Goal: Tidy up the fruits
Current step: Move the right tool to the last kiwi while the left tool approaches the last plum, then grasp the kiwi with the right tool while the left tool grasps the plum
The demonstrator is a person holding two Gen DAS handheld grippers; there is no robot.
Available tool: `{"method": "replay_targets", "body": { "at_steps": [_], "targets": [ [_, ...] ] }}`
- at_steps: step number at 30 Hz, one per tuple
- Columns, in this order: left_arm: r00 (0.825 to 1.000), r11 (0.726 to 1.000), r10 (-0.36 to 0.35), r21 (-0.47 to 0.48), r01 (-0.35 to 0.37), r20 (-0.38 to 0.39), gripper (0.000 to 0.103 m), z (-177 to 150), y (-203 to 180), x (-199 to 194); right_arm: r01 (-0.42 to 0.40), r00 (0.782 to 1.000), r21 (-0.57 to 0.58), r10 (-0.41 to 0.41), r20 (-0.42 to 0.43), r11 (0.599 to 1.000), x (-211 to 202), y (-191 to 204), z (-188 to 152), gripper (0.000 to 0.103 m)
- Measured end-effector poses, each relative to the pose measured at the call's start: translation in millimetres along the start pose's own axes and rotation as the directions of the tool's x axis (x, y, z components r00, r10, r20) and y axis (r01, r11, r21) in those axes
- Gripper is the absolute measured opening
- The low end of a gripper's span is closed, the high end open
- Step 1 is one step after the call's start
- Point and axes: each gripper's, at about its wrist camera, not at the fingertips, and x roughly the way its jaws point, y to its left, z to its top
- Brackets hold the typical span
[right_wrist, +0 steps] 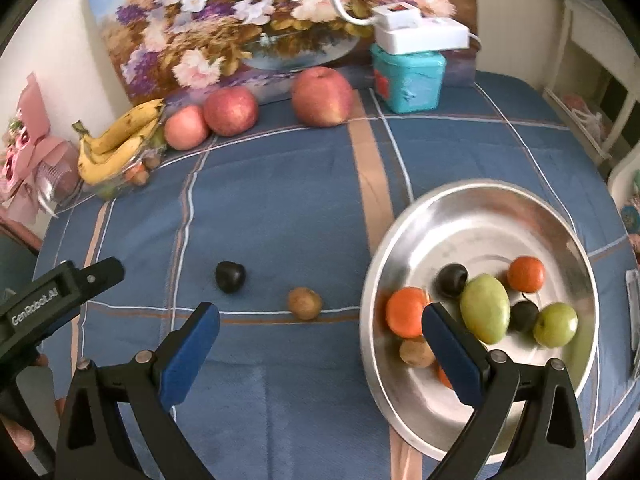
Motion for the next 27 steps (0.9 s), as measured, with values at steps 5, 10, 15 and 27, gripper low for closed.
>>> {"method": "replay_targets", "body": {
  "at_steps": [5, 10, 15, 27],
  "targets": [
    [1.0, 0.999, -0.026, 0.024, 0.026, -0.005, 0.103, 1.4, -6.9, -0.5, -0.029, 1.0, -0.037, 0.029, 0.007, 0.999, 0.8, 9.0, 2.0, 0.101],
    [0.996, 0.996, -0.079, 0.032, 0.081, -0.048, 0.103, 3.7, -12.4, 5.5, -0.046, 0.999, -0.035, 0.046, 0.011, 0.998, 2.9, 11.3, 4.1, 0.101],
    [0.993, 0.992, -0.11, 0.055, 0.113, -0.049, 0.102, 5.5, -24.1, 11.1, -0.049, 0.999, -0.045, 0.049, 0.006, 0.998, 9.1, 15.0, 6.3, 0.097],
    [0.963, 0.971, -0.215, 0.066, 0.228, -0.162, 0.086, 2.0, -55.0, 54.5, -0.003, 0.997, -0.09, -0.003, -0.075, 0.996, 46.4, 21.1, 2.8, 0.072]
  ]
}}
